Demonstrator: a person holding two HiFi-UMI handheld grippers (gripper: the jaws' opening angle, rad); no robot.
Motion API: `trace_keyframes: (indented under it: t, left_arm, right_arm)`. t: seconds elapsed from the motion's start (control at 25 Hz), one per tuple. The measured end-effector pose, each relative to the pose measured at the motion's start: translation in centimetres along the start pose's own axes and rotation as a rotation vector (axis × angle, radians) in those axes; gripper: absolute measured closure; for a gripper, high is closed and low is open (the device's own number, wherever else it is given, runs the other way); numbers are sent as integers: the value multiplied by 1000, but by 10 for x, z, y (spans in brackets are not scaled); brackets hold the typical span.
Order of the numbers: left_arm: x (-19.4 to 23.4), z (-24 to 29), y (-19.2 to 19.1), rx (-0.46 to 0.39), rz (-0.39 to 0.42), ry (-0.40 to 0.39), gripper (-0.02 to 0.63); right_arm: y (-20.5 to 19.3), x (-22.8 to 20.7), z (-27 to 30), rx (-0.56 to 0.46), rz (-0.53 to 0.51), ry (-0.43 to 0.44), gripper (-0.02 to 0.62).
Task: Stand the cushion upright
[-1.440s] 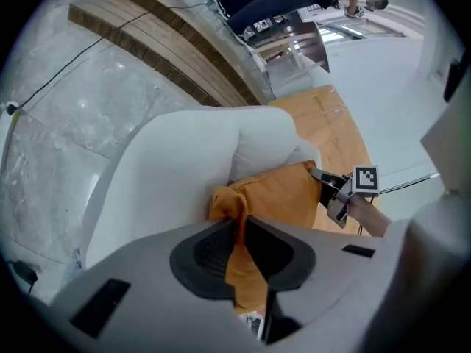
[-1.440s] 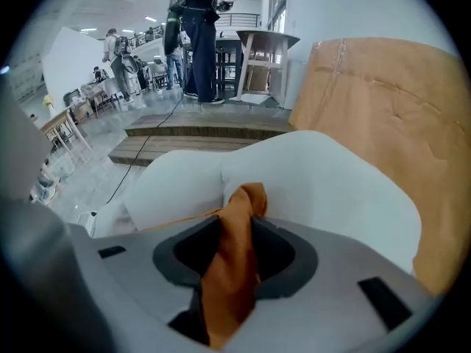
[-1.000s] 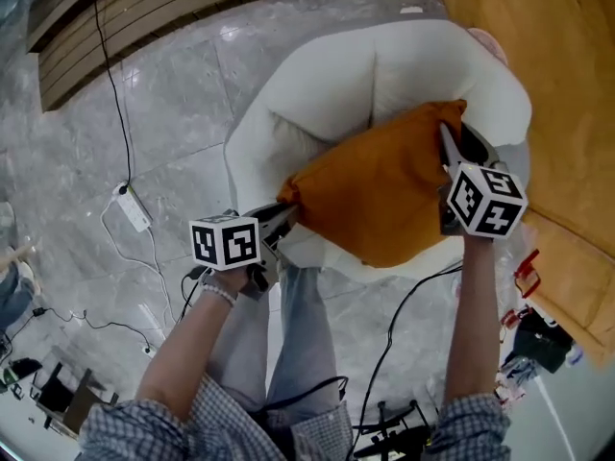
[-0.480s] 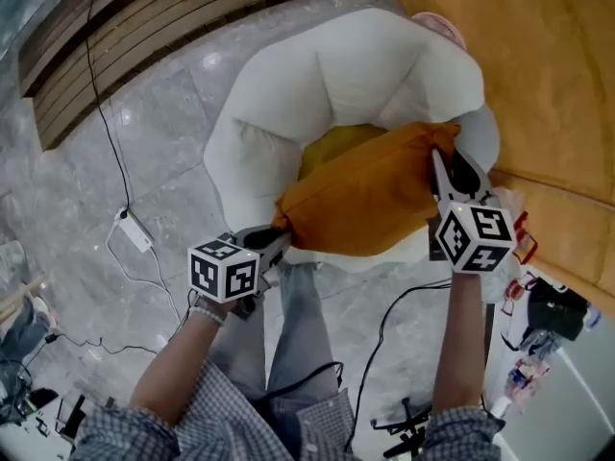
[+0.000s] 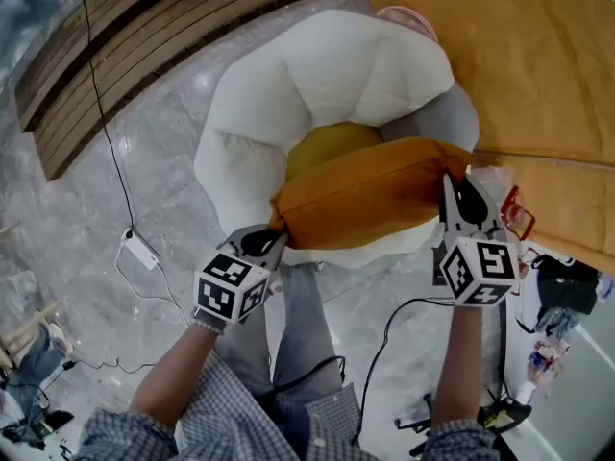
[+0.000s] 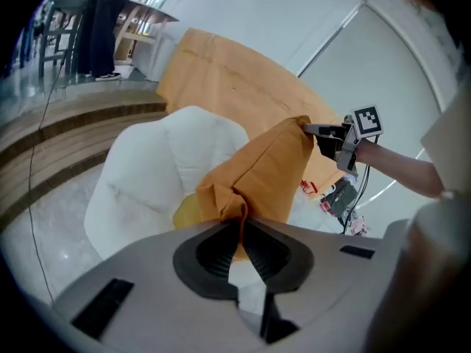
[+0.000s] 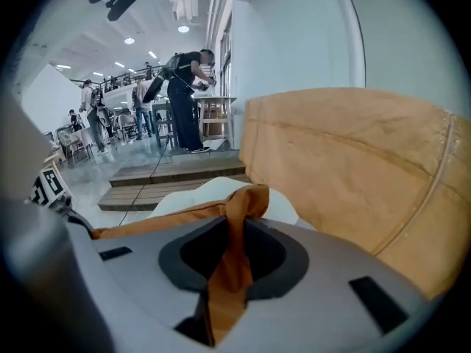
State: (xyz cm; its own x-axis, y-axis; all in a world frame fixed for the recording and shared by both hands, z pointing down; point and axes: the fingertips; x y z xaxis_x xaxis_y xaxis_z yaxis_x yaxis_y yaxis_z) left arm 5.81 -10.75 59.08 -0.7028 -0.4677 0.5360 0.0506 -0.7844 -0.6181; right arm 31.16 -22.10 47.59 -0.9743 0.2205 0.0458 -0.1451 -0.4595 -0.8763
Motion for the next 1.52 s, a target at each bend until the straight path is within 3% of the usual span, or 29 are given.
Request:
trace_keyframes:
  t: [0.28, 0.56, 0.92, 1.16, 1.36, 1.52]
  left_arm:
    - [-19, -12, 42, -35, 181, 34, 577]
    - [-42, -31, 88, -84, 272, 125, 578]
    - [-15, -3, 147, -191, 453, 273, 578]
    - [14, 41, 161, -174, 505, 306, 577]
    - [34, 83, 184, -178, 651, 307, 577]
    - [60, 108, 206, -184, 717, 365, 577]
  right_arm:
    - [1, -20, -69, -15, 41, -75, 531]
    - [-1, -29, -114, -3, 148, -102, 535]
    - [-28, -39, -77, 9, 229, -114, 535]
    - [-35, -59, -16, 22, 107, -137, 537]
    - [-33, -82, 41, 25, -55, -184, 537]
    - [-24, -91, 82, 9, -120, -210, 535]
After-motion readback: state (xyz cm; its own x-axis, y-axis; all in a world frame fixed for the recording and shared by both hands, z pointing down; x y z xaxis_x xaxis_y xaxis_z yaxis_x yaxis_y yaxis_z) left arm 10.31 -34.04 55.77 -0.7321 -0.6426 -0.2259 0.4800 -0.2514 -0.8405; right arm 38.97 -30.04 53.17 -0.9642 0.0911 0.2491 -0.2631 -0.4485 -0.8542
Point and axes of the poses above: the fingertips, and each gripper's own axes: z forward along the fingers, x to its left, y out of its top, and after that the axes turned 11 degrees about -x, right-handed
